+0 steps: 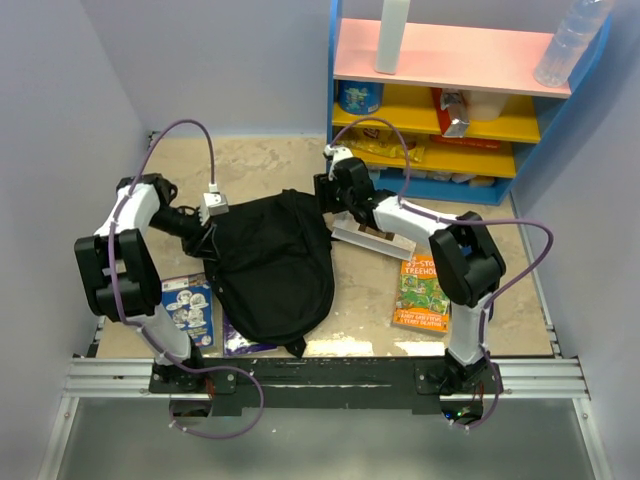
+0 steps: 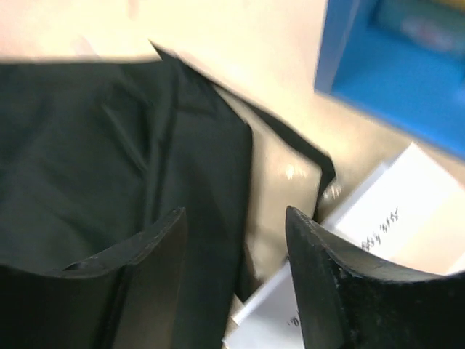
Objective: Pack the student bag
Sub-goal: Zip the student bag at the center of the board.
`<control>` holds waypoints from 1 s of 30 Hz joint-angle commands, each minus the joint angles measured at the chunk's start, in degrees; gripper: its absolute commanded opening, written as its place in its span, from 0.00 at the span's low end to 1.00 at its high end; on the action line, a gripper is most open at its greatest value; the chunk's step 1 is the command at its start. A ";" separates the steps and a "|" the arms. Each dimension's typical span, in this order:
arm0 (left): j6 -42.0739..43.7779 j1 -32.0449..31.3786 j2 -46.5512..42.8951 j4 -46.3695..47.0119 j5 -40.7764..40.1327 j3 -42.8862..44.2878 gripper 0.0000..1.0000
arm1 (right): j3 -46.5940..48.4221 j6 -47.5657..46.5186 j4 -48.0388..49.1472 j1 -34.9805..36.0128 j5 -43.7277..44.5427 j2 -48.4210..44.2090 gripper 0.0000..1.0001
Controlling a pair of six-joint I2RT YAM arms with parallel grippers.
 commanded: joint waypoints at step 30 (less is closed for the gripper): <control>-8.51 18.16 -3.82 1.85 18.09 2.70 1.00 | -2.10 13.53 3.53 18.63 -14.19 -10.26 0.76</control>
